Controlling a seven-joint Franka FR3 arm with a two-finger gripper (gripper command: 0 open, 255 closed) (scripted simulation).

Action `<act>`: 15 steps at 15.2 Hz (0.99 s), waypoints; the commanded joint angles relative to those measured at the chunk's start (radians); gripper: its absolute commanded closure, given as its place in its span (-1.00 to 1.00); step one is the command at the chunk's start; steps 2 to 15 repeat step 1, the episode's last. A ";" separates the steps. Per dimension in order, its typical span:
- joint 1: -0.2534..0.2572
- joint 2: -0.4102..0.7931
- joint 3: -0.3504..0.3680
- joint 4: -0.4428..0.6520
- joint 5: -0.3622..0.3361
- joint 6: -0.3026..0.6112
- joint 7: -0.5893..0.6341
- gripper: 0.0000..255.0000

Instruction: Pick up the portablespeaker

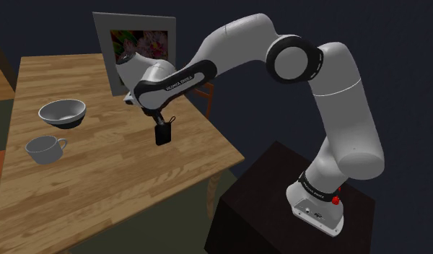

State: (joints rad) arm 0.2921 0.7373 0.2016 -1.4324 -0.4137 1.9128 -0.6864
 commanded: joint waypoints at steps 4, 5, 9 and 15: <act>0.000 -0.005 0.001 -0.002 0.001 -0.004 -0.001 1.00; 0.000 -0.005 0.001 -0.002 0.001 -0.004 -0.001 1.00; 0.000 -0.005 0.001 -0.002 0.001 -0.004 -0.001 1.00; 0.000 -0.005 0.001 -0.002 0.001 -0.004 -0.001 1.00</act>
